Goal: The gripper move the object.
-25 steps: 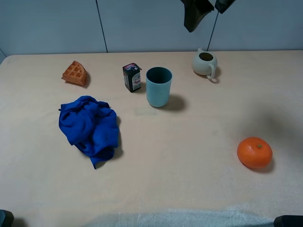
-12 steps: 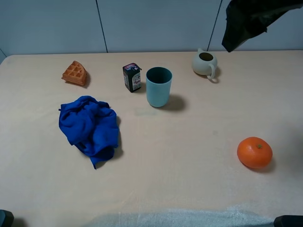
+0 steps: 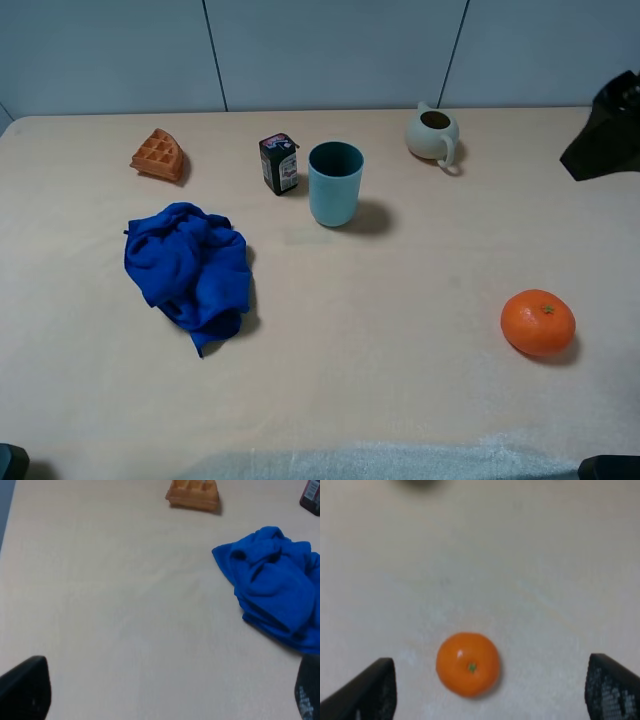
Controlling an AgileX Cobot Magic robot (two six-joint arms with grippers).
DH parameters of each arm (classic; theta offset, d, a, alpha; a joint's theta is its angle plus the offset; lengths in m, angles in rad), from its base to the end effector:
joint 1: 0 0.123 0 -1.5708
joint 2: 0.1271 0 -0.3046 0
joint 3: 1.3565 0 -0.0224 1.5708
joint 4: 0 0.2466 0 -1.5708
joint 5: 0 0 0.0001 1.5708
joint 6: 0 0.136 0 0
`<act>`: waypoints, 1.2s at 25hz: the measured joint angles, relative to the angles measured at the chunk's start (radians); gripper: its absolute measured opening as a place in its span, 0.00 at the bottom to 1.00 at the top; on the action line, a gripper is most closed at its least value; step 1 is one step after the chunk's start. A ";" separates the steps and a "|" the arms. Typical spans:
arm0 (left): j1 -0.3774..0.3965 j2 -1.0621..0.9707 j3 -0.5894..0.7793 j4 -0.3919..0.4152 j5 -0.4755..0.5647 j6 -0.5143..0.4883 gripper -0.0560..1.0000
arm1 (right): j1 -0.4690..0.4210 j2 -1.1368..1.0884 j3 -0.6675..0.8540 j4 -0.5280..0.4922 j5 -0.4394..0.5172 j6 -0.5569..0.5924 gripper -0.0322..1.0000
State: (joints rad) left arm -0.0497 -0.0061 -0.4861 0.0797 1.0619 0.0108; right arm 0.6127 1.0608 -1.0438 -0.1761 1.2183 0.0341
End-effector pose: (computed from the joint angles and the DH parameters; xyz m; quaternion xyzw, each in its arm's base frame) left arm 0.0124 0.0089 0.2507 0.0245 0.8545 0.0297 0.5180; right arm 0.1652 0.0888 0.3231 -0.2897 0.9300 -0.0161 0.2258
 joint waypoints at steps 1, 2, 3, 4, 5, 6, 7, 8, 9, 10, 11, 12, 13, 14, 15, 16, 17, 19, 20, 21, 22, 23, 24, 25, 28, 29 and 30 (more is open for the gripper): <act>0.000 0.000 0.000 0.000 0.000 0.000 0.99 | -0.007 -0.028 0.023 0.002 0.001 0.010 0.59; 0.000 0.000 0.000 0.000 0.000 0.000 0.99 | -0.019 -0.052 0.038 0.003 0.001 0.020 0.59; 0.000 0.000 0.000 0.000 0.000 0.000 0.99 | -0.038 -0.080 0.053 0.003 0.001 0.031 0.59; 0.000 0.000 0.000 0.000 0.000 0.000 0.99 | -0.069 -0.107 0.071 0.004 0.000 0.040 0.59; 0.000 0.000 0.000 0.000 0.000 0.000 0.99 | -0.108 -0.131 0.087 0.005 0.000 0.049 0.59; 0.000 0.000 0.000 0.000 0.000 0.000 0.99 | -0.154 -0.161 0.099 0.005 0.001 0.056 0.59; 0.000 0.000 0.000 0.000 0.000 0.000 0.99 | -0.196 -0.194 0.112 0.006 0.001 0.058 0.59; 0.000 0.000 0.000 0.000 0.000 0.000 0.99 | -0.249 -0.224 0.126 0.005 0.001 0.059 0.59; 0.000 0.000 0.000 0.000 0.000 0.000 0.99 | -0.303 -0.263 0.141 0.005 0.000 0.059 0.59; 0.000 0.000 0.000 0.000 0.000 0.000 0.99 | -0.356 -0.306 0.155 0.005 -0.004 0.059 0.59; 0.000 0.000 0.000 0.000 0.000 0.000 0.99 | -0.405 -0.353 0.172 0.002 -0.013 0.060 0.59; 0.000 0.000 0.000 0.000 0.000 0.000 0.99 | -0.441 -0.395 0.191 0.002 -0.026 0.061 0.59; 0.000 0.000 0.000 0.000 0.000 0.000 0.99 | -0.480 -0.447 0.211 0.002 -0.035 0.063 0.59; 0.000 0.000 0.000 0.000 0.000 0.000 0.99 | -0.509 -0.500 0.231 0.002 -0.040 0.063 0.59; 0.000 0.000 0.000 0.000 0.000 0.000 0.99 | -0.539 -0.544 0.255 0.002 -0.048 0.063 0.59; 0.000 0.000 0.000 0.000 0.000 0.000 0.99 | -0.567 -0.598 0.280 0.002 -0.052 0.063 0.59; 0.000 0.000 0.000 0.000 0.000 0.000 0.99 | -0.591 -0.650 0.302 0.002 -0.054 0.063 0.59; 0.000 0.000 0.000 0.000 0.000 0.000 0.99 | -0.625 -0.746 0.352 0.003 -0.054 0.063 0.59; 0.000 0.000 0.000 0.000 0.000 0.000 0.99 | -0.637 -0.796 0.375 0.008 -0.054 0.063 0.59; 0.000 0.000 0.000 0.000 0.000 0.000 0.99 | -0.645 -0.843 0.392 0.012 -0.054 0.063 0.59; 0.000 0.000 0.000 0.000 0.000 0.000 0.99 | -0.649 -0.888 0.411 0.019 -0.054 0.063 0.59; 0.000 0.000 0.000 0.000 0.000 0.000 0.99 | -0.651 -0.922 0.428 0.031 -0.054 0.063 0.59; 0.000 0.000 0.000 0.000 0.000 0.000 0.99 | -0.651 -0.959 0.440 0.045 -0.054 0.064 0.59; 0.000 0.000 0.000 0.000 0.000 0.000 0.99 | -0.651 -0.993 0.453 0.062 -0.058 0.063 0.59; 0.000 0.000 0.000 0.000 0.000 0.000 0.99 | -0.651 -1.059 0.489 0.093 -0.084 0.063 0.59; 0.000 0.000 0.000 0.000 0.000 0.000 0.99 | -0.651 -1.066 0.502 0.095 -0.090 0.063 0.60; 0.000 0.000 0.000 0.000 0.000 0.000 0.99 | -0.651 -1.066 0.511 0.096 -0.095 0.063 0.61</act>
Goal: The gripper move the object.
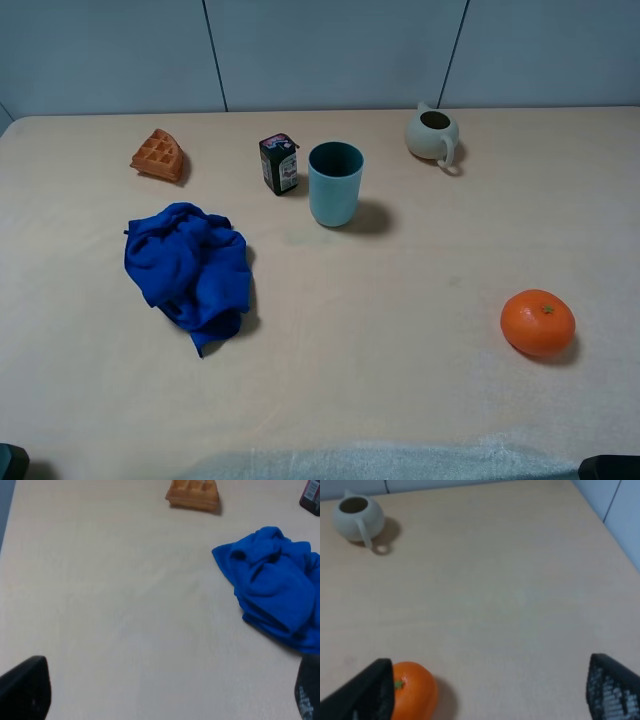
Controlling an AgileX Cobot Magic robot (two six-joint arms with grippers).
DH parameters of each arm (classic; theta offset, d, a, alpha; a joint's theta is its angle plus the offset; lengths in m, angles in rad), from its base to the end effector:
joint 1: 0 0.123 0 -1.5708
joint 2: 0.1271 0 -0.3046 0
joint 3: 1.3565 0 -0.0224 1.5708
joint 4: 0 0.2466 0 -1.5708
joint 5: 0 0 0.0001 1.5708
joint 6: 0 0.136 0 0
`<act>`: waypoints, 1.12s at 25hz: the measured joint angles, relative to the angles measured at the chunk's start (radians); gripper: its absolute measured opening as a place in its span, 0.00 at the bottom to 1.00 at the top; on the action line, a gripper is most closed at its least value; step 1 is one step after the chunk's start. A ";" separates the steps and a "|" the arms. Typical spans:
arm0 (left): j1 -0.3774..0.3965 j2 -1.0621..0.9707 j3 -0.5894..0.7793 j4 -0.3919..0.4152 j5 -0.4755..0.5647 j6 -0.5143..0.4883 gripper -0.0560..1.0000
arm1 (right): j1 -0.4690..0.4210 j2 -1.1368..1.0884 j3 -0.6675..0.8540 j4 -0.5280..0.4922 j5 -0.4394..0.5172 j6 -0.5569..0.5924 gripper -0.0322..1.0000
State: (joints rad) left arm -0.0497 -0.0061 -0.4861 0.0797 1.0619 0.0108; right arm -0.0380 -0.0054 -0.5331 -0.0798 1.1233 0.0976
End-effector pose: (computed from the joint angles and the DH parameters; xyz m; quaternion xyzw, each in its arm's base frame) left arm 0.0124 0.0089 0.2507 0.0245 0.8545 0.0297 0.5180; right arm 0.0033 -0.0099 0.2579 0.0617 0.8566 -0.0245 0.5118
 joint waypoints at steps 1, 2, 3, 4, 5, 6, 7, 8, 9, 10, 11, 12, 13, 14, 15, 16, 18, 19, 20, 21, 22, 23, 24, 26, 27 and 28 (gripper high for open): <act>0.000 0.000 0.000 0.000 0.000 0.000 0.99 | 0.000 0.000 0.003 0.000 -0.007 0.000 0.64; 0.000 0.000 0.000 0.000 0.000 0.000 0.99 | 0.000 0.000 0.004 0.001 -0.013 0.000 0.66; 0.000 0.000 0.000 0.000 0.000 0.000 0.99 | 0.000 0.000 0.004 0.001 -0.014 0.000 0.68; 0.000 0.000 0.000 0.000 0.000 0.000 0.99 | 0.000 0.000 0.005 0.001 -0.014 0.000 0.69; 0.000 0.000 0.000 0.000 0.000 0.000 0.99 | 0.000 0.000 0.005 0.001 -0.015 0.000 0.69; 0.000 0.000 0.000 0.000 0.000 0.000 0.99 | 0.000 0.000 0.005 0.001 -0.016 0.000 0.70; 0.000 0.000 0.000 0.000 0.000 0.000 0.99 | 0.000 0.000 0.006 0.001 -0.017 0.000 0.70; 0.000 0.000 0.000 0.000 0.000 0.000 0.99 | 0.000 0.000 0.008 0.001 -0.020 0.000 0.70; 0.000 0.000 0.000 0.000 0.000 0.000 0.99 | 0.000 0.000 0.010 0.001 -0.030 0.000 0.70; 0.000 0.000 0.000 0.000 0.000 0.000 0.99 | 0.000 0.000 0.017 0.002 -0.046 0.000 0.70; 0.000 0.000 0.000 0.000 0.000 0.000 0.99 | 0.000 0.000 0.029 0.011 -0.068 0.000 0.70; 0.000 0.000 0.000 0.000 0.000 0.000 0.99 | 0.000 0.000 0.035 0.023 -0.076 -0.007 0.70; 0.000 0.000 0.000 0.000 0.000 0.000 0.99 | 0.000 0.000 0.040 0.037 -0.083 -0.013 0.70; 0.000 0.000 0.000 0.000 0.000 0.000 0.99 | 0.000 0.000 0.041 0.048 -0.085 -0.023 0.70; 0.000 0.000 0.000 0.000 0.000 0.000 0.99 | 0.000 0.000 0.041 0.054 -0.088 -0.031 0.70; 0.000 0.000 0.000 0.000 0.000 0.000 0.99 | 0.000 0.000 0.041 0.057 -0.090 -0.034 0.70; 0.000 0.000 0.000 0.000 0.000 0.000 0.99 | 0.000 0.000 0.041 0.061 -0.090 -0.037 0.70; 0.000 0.000 0.000 0.000 0.000 0.000 0.99 | 0.000 0.000 0.041 0.062 -0.090 -0.039 0.70; 0.000 0.000 0.000 0.000 0.000 0.000 0.99 | 0.000 0.000 0.041 0.063 -0.090 -0.039 0.70; 0.000 0.000 0.000 0.000 0.000 0.000 0.99 | 0.000 0.000 0.041 0.063 -0.090 -0.039 0.70; 0.000 0.000 0.000 0.000 0.000 0.000 0.99 | 0.000 0.000 0.041 0.063 -0.090 -0.040 0.70; 0.000 0.000 0.000 0.000 0.000 0.000 0.99 | 0.000 0.000 0.041 0.063 -0.090 -0.042 0.70; 0.000 0.000 0.000 0.000 0.000 0.000 0.99 | 0.000 0.000 0.041 0.063 -0.090 -0.042 0.70; 0.000 0.000 0.000 0.000 0.000 0.000 0.99 | 0.000 0.000 0.041 0.064 -0.090 -0.042 0.70; 0.000 0.000 0.000 0.000 0.000 0.000 0.99 | 0.000 0.000 0.041 0.064 -0.090 -0.042 0.70; 0.000 0.000 0.000 0.000 0.000 0.000 0.99 | 0.000 0.000 0.041 0.064 -0.090 -0.042 0.70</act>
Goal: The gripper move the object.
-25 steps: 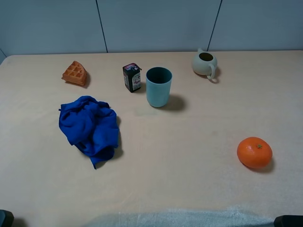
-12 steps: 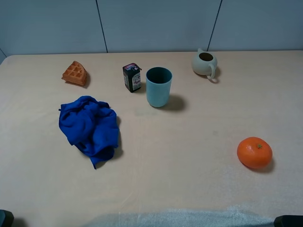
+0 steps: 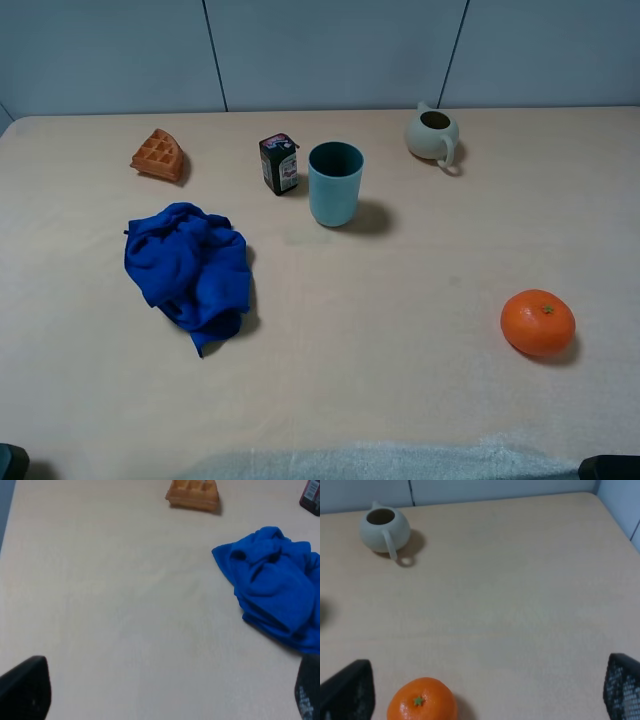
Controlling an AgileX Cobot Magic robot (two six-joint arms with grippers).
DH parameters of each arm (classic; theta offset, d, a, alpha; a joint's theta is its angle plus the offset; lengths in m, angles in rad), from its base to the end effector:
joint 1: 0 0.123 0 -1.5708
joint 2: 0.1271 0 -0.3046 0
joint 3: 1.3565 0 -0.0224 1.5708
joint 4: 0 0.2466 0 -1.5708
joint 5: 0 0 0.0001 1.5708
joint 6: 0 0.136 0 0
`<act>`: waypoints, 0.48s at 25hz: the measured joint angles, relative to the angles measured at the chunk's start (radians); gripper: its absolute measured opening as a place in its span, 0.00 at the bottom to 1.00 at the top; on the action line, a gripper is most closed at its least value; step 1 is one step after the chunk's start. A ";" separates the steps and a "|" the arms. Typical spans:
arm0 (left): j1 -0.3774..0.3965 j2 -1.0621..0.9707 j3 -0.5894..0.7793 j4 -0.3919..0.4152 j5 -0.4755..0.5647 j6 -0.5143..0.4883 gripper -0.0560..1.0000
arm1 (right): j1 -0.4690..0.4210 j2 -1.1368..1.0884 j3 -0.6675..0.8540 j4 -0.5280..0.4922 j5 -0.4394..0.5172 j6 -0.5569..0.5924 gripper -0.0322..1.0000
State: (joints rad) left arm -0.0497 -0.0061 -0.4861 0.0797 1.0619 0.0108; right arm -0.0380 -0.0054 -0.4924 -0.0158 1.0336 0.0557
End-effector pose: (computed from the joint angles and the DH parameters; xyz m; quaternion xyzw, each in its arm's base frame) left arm 0.0124 0.0089 0.2507 0.0245 0.8545 0.0297 0.5180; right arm 0.0133 -0.0024 0.2558 0.0398 0.8457 -0.0032 0.5321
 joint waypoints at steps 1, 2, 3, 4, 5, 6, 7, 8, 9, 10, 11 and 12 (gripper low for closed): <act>0.000 0.000 0.000 0.000 0.000 0.000 0.99 | 0.000 0.000 0.000 0.002 0.000 0.000 0.70; 0.000 0.000 0.000 0.000 0.000 0.000 0.99 | 0.000 0.000 0.000 0.002 0.000 0.000 0.70; 0.000 0.000 0.000 0.000 0.000 0.000 0.99 | 0.000 0.000 0.000 0.002 0.000 0.000 0.70; 0.000 0.000 0.000 0.000 0.000 0.000 0.99 | 0.000 0.000 0.000 0.002 0.000 0.000 0.70; 0.000 0.000 0.000 0.000 0.000 0.000 0.99 | 0.000 0.000 0.000 0.002 0.000 0.000 0.70; 0.000 0.000 0.000 0.000 0.000 0.000 0.99 | 0.000 0.000 0.000 0.002 0.000 0.000 0.70; 0.000 0.000 0.000 0.000 0.000 0.000 0.99 | 0.000 0.000 0.000 0.002 0.000 0.000 0.70; 0.000 0.000 0.000 0.000 0.000 0.000 0.99 | 0.000 0.000 0.000 0.002 0.000 0.000 0.70; 0.000 0.000 0.000 0.000 0.000 0.000 0.99 | 0.000 0.000 0.000 0.002 0.000 0.000 0.70; 0.000 0.000 0.000 0.000 0.000 0.000 0.99 | 0.000 0.000 0.000 0.002 0.000 0.000 0.70; 0.000 0.000 0.000 0.000 0.000 0.000 0.99 | 0.000 0.000 0.000 0.002 0.000 0.000 0.70; 0.000 0.000 0.000 0.000 0.000 0.000 0.99 | 0.000 0.000 0.000 0.002 0.000 0.000 0.70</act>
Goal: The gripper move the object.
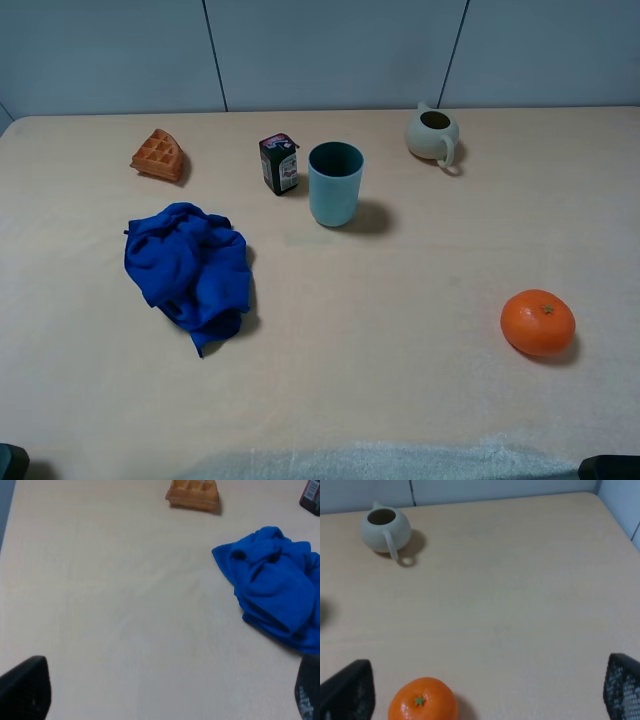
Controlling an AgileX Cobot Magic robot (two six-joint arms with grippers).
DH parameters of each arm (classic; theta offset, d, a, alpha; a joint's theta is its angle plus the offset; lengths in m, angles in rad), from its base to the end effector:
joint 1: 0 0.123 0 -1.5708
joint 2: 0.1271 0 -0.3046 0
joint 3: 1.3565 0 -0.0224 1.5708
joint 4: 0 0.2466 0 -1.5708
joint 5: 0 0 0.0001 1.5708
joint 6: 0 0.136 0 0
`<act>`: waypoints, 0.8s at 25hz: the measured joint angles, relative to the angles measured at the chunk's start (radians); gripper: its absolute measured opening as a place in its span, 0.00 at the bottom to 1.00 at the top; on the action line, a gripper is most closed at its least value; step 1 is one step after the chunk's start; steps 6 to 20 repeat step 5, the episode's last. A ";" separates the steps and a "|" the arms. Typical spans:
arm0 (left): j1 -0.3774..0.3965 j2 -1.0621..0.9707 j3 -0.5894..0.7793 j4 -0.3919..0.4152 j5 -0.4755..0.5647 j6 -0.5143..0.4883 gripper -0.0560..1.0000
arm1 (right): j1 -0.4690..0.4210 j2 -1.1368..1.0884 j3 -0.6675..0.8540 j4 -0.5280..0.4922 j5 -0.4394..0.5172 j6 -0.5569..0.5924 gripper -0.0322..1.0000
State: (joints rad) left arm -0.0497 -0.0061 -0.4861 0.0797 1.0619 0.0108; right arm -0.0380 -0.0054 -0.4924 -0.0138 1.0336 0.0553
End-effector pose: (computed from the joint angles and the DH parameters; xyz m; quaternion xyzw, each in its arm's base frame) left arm 0.0124 0.0089 0.2507 0.0245 0.8545 0.0297 0.5180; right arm 0.0133 -0.0021 0.2558 0.0396 0.8457 -0.0023 0.5321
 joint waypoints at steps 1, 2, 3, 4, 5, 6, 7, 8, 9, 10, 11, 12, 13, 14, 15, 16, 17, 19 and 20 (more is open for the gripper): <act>0.000 0.000 0.000 0.000 0.000 0.000 0.99 | 0.000 0.000 0.000 0.001 0.000 0.000 0.70; 0.000 0.000 0.000 0.000 0.000 0.000 0.99 | 0.000 0.000 0.000 0.001 0.000 0.000 0.70; 0.000 0.000 0.000 0.000 0.000 0.000 0.99 | 0.000 0.000 0.000 0.001 0.000 0.000 0.70; 0.000 0.000 0.000 0.000 0.000 0.000 0.99 | 0.000 0.000 0.000 0.001 0.000 0.000 0.70; 0.000 0.000 0.000 0.000 0.000 0.000 0.99 | 0.000 0.000 0.000 0.001 0.000 0.000 0.70; 0.000 0.000 0.000 0.000 0.000 0.000 0.99 | 0.000 0.000 0.000 0.001 0.000 0.000 0.70; 0.000 0.000 0.000 0.000 0.000 0.000 0.99 | 0.000 0.000 0.000 0.001 0.000 0.000 0.70; 0.000 0.000 0.000 0.000 0.000 0.000 0.99 | 0.000 0.000 0.000 0.001 0.000 0.000 0.70; 0.000 0.000 0.000 0.000 0.000 0.000 0.99 | 0.000 0.000 0.000 0.001 0.000 0.000 0.70; 0.000 0.000 0.000 0.000 0.000 0.000 0.99 | 0.000 0.000 0.000 0.001 0.000 0.000 0.70; 0.000 0.000 0.000 0.000 0.000 0.000 0.99 | 0.000 0.000 0.000 0.001 0.000 0.000 0.70; 0.000 0.000 0.000 0.000 0.000 0.000 0.99 | 0.000 0.000 0.000 0.001 0.000 0.000 0.70; 0.000 0.000 0.000 0.000 0.000 0.000 0.99 | 0.000 0.000 0.000 0.001 0.000 0.000 0.70; 0.000 0.000 0.000 0.000 0.000 0.000 0.99 | 0.000 0.000 0.000 0.001 0.000 0.000 0.70; 0.000 0.000 0.000 0.000 0.000 0.000 0.99 | 0.000 0.000 0.000 0.001 0.000 0.000 0.70; 0.000 0.000 0.000 0.000 0.000 0.000 0.99 | 0.000 0.000 0.000 0.001 0.000 0.000 0.70; 0.000 0.000 0.000 0.000 0.000 0.000 0.99 | 0.000 0.000 0.000 0.001 0.000 0.000 0.70; 0.000 0.000 0.000 0.000 0.000 0.000 0.99 | 0.000 0.000 0.000 0.001 0.000 0.000 0.70; 0.000 0.000 0.000 0.000 0.000 0.000 0.99 | 0.000 0.000 0.000 0.001 0.000 0.000 0.70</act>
